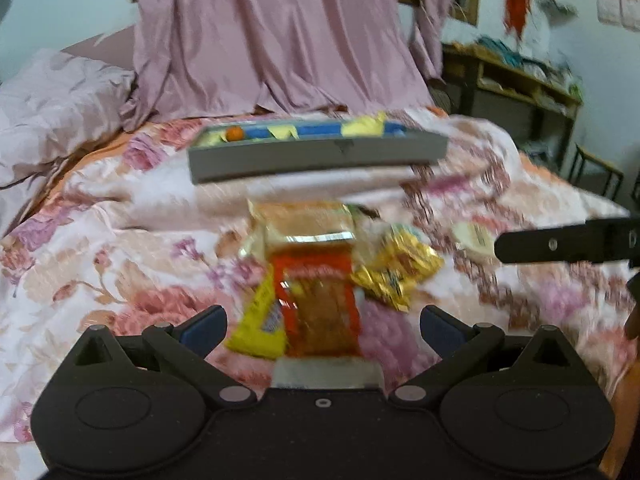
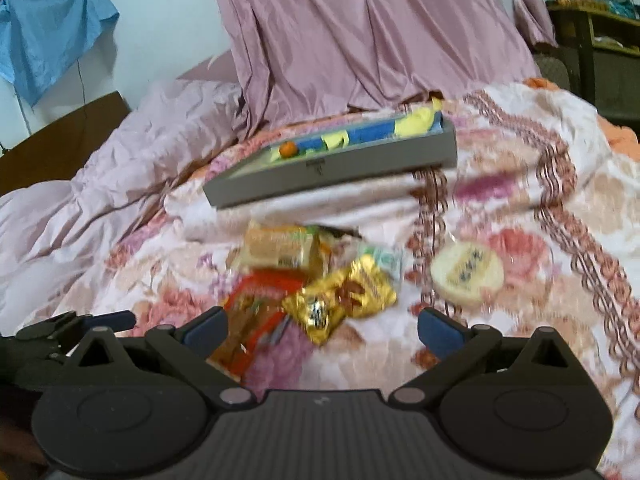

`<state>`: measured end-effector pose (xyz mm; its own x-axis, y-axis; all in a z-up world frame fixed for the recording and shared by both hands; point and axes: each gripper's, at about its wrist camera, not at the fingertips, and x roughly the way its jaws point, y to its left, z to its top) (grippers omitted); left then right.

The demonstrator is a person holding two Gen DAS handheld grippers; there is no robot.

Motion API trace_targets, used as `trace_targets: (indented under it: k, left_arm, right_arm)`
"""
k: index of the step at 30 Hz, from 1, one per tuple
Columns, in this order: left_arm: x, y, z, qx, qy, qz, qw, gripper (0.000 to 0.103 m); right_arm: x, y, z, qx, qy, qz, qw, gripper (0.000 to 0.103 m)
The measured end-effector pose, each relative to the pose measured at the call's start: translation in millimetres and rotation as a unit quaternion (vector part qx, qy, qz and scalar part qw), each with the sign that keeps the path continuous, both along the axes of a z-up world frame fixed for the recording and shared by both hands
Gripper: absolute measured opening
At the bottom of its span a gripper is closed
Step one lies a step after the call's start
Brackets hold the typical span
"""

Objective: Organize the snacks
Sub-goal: 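Move both tools back toward the remaining snacks, then grasp the red spicy snack bag with the left tool while the right tool grasps the rice cake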

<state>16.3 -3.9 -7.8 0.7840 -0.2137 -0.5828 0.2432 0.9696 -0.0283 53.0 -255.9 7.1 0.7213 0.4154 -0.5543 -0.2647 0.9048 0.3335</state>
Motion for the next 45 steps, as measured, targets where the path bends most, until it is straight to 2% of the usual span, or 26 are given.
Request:
trace_targets:
  k: [3,9,12,15,24,34,36,39,45]
  left_arm:
    - [5.9,-10.2,-10.0,0.023,0.006,0.002,0.9997,0.102]
    - [32.7,-9.9,-23.3,0.009,0.034,0.026,0.9991,0.102]
    - [43.4,-13.2,-26.1,0.015,0.031,0.032,0.9989,0.102]
    - [51.8,-15.1,-29.7,0.005,0.038,0.033,0.9987,0.102]
    - [60.5,-18.4,-38.1,0.003,0.052,0.038,0.9979,0.102]
    - [72.4,-28.1,-59.1,0.033,0.057,0.045,0.9968,0.102]
    - [74.9,-30.4,-61.8,0.041,0.05,0.046,0.9969,0.1]
    - [76.1,-32.4,-61.2,0.044,0.037,0.043,0.9974,0.093]
    - [75.0,-37.4,-61.9,0.063,0.035,0.032,0.9969,0.086]
  right_arm:
    - [1.1,0.6,-3.8,-0.007,0.005,-0.007,1.0,0.103]
    - [9.2,-1.8,-12.3,0.01,0.029,-0.018,0.999,0.103]
    - [10.0,-1.5,-12.4,0.009,0.026,-0.017,0.999,0.103]
    - [10.6,-1.5,-12.1,0.01,0.025,-0.017,0.999,0.103]
    - [12.0,0.1,-11.2,0.013,0.022,-0.018,1.0,0.103]
    - [12.7,-0.8,-11.2,0.015,0.023,-0.021,0.999,0.103]
    - [12.7,-0.7,-11.2,0.014,0.023,-0.021,0.999,0.103]
    - [13.5,-1.4,-12.0,0.015,0.025,-0.022,0.999,0.103]
    - [14.0,-1.0,-13.1,0.013,0.026,-0.019,0.999,0.103]
